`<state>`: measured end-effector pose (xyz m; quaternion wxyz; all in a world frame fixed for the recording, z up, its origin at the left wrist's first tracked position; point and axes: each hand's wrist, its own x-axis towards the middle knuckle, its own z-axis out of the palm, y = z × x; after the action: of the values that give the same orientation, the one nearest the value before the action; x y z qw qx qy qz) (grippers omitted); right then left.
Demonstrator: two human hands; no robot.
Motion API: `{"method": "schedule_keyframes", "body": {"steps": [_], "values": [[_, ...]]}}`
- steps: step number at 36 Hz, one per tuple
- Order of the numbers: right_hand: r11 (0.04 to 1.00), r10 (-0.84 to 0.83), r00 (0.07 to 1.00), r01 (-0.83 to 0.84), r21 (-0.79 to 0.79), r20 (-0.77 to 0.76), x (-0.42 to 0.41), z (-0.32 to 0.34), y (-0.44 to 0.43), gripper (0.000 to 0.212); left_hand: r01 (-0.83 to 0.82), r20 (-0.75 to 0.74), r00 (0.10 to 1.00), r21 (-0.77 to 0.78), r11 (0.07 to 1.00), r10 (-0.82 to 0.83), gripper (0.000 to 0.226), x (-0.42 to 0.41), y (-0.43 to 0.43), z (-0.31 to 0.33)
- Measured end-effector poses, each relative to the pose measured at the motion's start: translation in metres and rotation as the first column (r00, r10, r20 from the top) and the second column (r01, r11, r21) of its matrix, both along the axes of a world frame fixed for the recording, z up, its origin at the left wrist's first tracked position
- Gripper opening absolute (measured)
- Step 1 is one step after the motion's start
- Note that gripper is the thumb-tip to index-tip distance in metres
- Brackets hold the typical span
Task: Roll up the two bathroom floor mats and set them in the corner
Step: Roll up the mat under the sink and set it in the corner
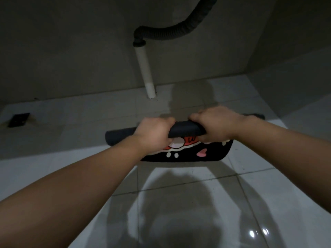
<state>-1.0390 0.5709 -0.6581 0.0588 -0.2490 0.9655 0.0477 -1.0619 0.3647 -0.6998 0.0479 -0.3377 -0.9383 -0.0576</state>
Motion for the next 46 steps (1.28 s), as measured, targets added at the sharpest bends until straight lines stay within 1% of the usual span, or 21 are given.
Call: {"method": "schedule_keyframes", "body": {"steps": [2, 5, 7, 9, 12, 14, 15, 17, 18, 20, 22, 25, 28, 29, 31, 32, 34, 38, 41, 44, 46], "values": [[0.993, -0.090, 0.967, 0.105, -0.051, 0.238, -0.002, 0.004, -0.002, 0.046, 0.069, -0.157, 0.985, -0.020, 0.997, -0.072, 0.034, 0.001, -0.001, -0.001], [0.934, -0.168, 0.843, 0.302, -0.190, 0.512, -0.004, 0.006, 0.001, 0.048, 0.140, -0.301, 0.944, 0.000, 0.990, -0.134, 0.037, 0.003, 0.001, -0.002], [0.904, -0.177, 0.786, 0.368, -0.219, 0.592, -0.007, 0.007, 0.004, 0.044, 0.139, -0.358, 0.925, 0.009, 0.990, -0.127, 0.037, 0.003, 0.003, -0.003], [0.894, -0.186, 0.775, 0.389, -0.224, 0.604, -0.009, 0.005, 0.005, 0.039, 0.146, -0.360, 0.924, 0.016, 0.989, -0.131, 0.039, 0.002, 0.004, -0.006], [0.934, -0.197, 0.877, 0.304, -0.188, 0.439, -0.005, 0.001, 0.000, 0.033, 0.119, -0.218, 0.970, 0.029, 0.992, -0.110, 0.054, 0.001, 0.005, -0.003], [0.988, -0.133, 0.979, 0.143, -0.058, 0.155, 0.002, -0.001, -0.004, 0.033, 0.035, -0.033, 0.999, 0.029, 0.999, -0.034, 0.067, 0.000, 0.006, 0.000], [0.998, -0.054, 0.998, 0.054, 0.014, -0.021, 0.005, -0.003, -0.004, 0.032, -0.004, 0.066, 0.998, 0.030, 1.000, 0.002, 0.069, -0.001, 0.007, 0.001], [0.986, 0.144, 0.936, -0.109, 0.124, -0.320, 0.006, -0.010, -0.002, 0.030, -0.061, 0.218, 0.975, 0.041, 0.997, 0.050, 0.069, -0.003, 0.007, 0.002], [0.974, 0.217, 0.884, -0.166, 0.155, -0.413, 0.007, -0.013, -0.001, 0.028, -0.076, 0.281, 0.958, 0.042, 0.996, 0.061, 0.066, -0.004, 0.007, 0.001], [0.964, 0.264, 0.835, -0.211, 0.161, -0.482, 0.007, -0.018, 0.000, 0.025, -0.094, 0.403, 0.913, 0.063, 0.994, 0.061, 0.052, -0.005, 0.006, 0.001], [0.967, 0.254, 0.840, -0.209, 0.145, -0.480, 0.008, -0.023, 0.001, 0.029, -0.102, 0.458, 0.887, 0.085, 0.991, 0.053, 0.038, -0.005, 0.006, 0.002], [0.982, 0.185, 0.908, -0.158, 0.102, -0.375, 0.009, -0.020, -0.001, 0.044, -0.067, 0.335, 0.941, 0.060, 0.996, 0.043, 0.030, -0.002, 0.006, 0.001], [1.000, -0.015, 0.999, 0.015, -0.009, -0.030, 0.003, -0.011, -0.007, 0.043, 0.008, 0.028, 1.000, -0.038, 0.999, -0.007, 0.034, 0.000, 0.002, -0.002], [0.995, -0.077, 0.989, 0.084, -0.051, 0.130, -0.001, -0.009, -0.007, 0.044, 0.038, -0.064, 0.997, -0.048, 0.998, -0.041, 0.034, 0.000, 0.000, -0.004], [0.969, -0.150, 0.900, 0.216, -0.119, 0.409, -0.008, -0.004, -0.003, 0.046, 0.106, -0.173, 0.979, -0.034, 0.994, -0.110, 0.033, 0.000, -0.002, -0.006], [0.954, -0.169, 0.853, 0.268, -0.137, 0.493, -0.011, -0.004, 0.001, 0.046, 0.130, -0.197, 0.972, -0.020, 0.991, -0.131, 0.033, 0.000, -0.003, -0.007], [0.931, -0.197, 0.826, 0.326, -0.163, 0.528, -0.012, -0.005, 0.007, 0.041, 0.134, -0.217, 0.967, -0.003, 0.991, -0.131, 0.034, 0.001, -0.001, -0.008], [0.958, -0.201, 0.921, 0.257, -0.131, 0.333, -0.006, -0.008, 0.004, 0.037, 0.080, -0.135, 0.988, 0.003, 0.997, -0.079, 0.039, 0.001, 0.005, -0.005], [0.999, -0.026, 0.998, 0.027, 0.022, -0.064, -0.001, -0.015, 0.007, 0.032, -0.007, 0.147, 0.989, -0.005, 1.000, 0.007, 0.049, -0.006, 0.007, -0.004], [0.978, 0.202, 0.902, -0.166, 0.126, -0.382, 0.002, -0.025, 0.010, 0.025, -0.065, 0.430, 0.901, -0.008, 0.998, 0.062, 0.059, -0.009, 0.008, -0.002], [0.966, 0.259, 0.845, -0.232, 0.116, -0.468, 0.005, -0.030, 0.009, 0.019, -0.074, 0.505, 0.861, 0.004, 0.997, 0.062, 0.054, -0.007, 0.007, -0.003]]}}
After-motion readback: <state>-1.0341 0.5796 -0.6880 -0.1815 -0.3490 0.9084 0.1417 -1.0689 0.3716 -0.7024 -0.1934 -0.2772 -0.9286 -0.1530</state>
